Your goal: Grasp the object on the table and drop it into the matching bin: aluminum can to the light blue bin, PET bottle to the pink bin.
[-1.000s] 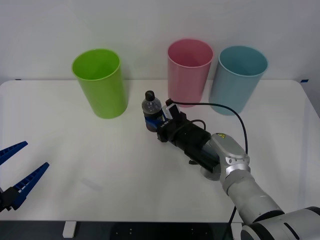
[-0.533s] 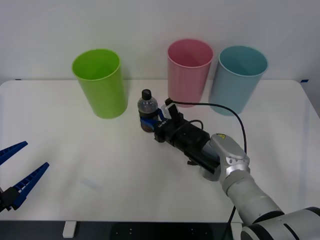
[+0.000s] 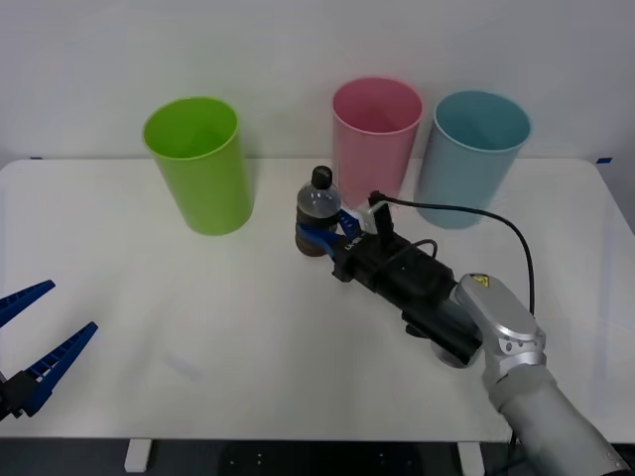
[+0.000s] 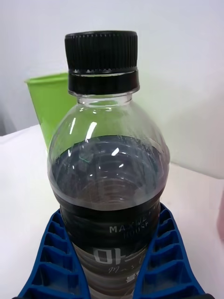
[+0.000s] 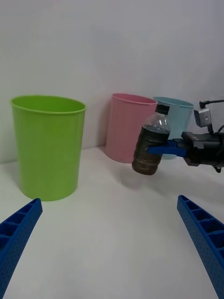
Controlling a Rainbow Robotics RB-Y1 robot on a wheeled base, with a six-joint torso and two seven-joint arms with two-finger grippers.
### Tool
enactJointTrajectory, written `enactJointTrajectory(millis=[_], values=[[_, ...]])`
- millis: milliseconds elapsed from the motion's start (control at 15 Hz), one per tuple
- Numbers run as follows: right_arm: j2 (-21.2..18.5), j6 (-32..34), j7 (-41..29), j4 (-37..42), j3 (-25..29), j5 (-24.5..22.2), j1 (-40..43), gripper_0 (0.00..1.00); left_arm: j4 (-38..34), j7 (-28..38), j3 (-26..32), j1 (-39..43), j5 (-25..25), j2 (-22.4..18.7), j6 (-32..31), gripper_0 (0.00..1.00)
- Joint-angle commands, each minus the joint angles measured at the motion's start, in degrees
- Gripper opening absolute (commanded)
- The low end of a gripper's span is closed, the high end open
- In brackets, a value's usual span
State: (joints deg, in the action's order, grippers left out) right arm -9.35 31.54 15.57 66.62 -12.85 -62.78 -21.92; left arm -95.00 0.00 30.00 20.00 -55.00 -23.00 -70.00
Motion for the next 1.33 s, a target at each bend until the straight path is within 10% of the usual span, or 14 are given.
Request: enactJointTrajectory(millis=[67,1333], values=[[-4.01,-0.95,-3.80,8.09,-1.39,1.34,4.25,0.00,0.00,0.00,0.00,0.00,0.00,0.00,0.00,1.00],[-17.02,-3.50,-28.40,35.51,4.76,1.25,12.16,0.00,0.00,0.00,0.00,0.00,0.00,0.00,0.00,1.00]])
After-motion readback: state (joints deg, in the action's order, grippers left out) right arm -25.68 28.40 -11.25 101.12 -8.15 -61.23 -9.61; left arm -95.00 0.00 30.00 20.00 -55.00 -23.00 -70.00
